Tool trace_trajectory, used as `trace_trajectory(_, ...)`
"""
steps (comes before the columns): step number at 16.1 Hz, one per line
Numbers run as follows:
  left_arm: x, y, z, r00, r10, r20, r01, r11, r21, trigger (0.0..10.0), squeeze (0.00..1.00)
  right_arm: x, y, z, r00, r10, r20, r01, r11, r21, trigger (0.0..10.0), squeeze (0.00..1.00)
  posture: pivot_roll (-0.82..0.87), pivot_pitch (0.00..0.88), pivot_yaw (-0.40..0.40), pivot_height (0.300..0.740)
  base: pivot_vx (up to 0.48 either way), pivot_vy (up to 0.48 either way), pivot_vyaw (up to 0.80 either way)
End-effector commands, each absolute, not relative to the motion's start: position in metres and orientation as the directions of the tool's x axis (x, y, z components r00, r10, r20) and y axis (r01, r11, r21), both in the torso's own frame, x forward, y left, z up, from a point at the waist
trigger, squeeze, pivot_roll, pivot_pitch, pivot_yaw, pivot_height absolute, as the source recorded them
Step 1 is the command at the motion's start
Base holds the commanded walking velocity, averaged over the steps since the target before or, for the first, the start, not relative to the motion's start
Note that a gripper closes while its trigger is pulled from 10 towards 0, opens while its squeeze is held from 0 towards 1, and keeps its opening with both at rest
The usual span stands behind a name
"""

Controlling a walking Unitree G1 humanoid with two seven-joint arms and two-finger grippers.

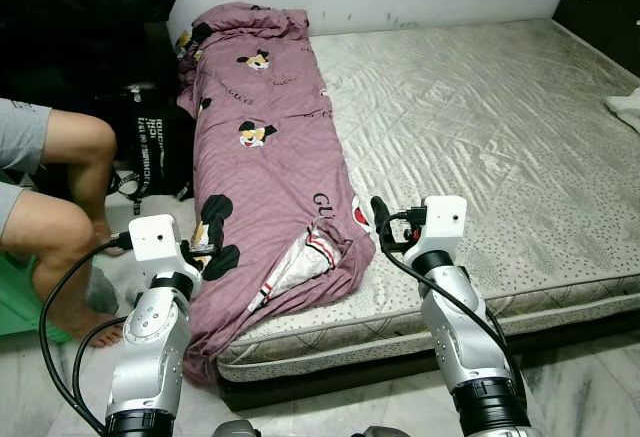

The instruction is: Clean up the room

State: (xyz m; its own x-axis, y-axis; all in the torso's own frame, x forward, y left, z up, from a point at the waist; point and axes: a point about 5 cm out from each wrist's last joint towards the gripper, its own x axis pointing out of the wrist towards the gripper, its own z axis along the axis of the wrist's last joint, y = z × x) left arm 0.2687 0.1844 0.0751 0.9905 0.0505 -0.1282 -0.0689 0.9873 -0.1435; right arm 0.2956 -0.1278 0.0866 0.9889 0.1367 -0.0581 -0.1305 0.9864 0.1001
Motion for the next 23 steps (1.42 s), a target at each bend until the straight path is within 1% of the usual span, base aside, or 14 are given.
trace_trajectory(1, 0.271, 0.1844, 0.0786, 0.991, 0.048, -0.124, -0.065, 0.988, -0.137, 10.0, 0.0, 0.2979, -0.1241, 0.0919, 0.987, 0.156, -0.038, -0.152, 0.984, 0.091, 10.0, 0.0, 0.05, 0.0, 0.017, 0.74, 0.0, 0.0, 0.0)
trace_trajectory(16, 0.2731, 0.1835, 0.0786, 0.99, 0.048, -0.129, -0.065, 0.989, -0.132, 10.0, 0.0, 0.2995, -0.1239, 0.091, 0.984, 0.17, -0.047, -0.166, 0.983, 0.081, 10.0, 0.0, 0.04, 0.005, 0.016, 0.74, 0.0, 0.0, 0.0)
trace_trajectory(23, 0.2748, 0.1829, 0.0787, 0.991, 0.041, -0.131, -0.058, 0.99, -0.131, 10.0, 0.0, 0.3005, -0.1234, 0.0911, 0.984, 0.172, -0.047, -0.168, 0.983, 0.077, 10.0, 0.0, 0.04, 0.004, 0.019, 0.65, 0.0, 0.0, 0.0)
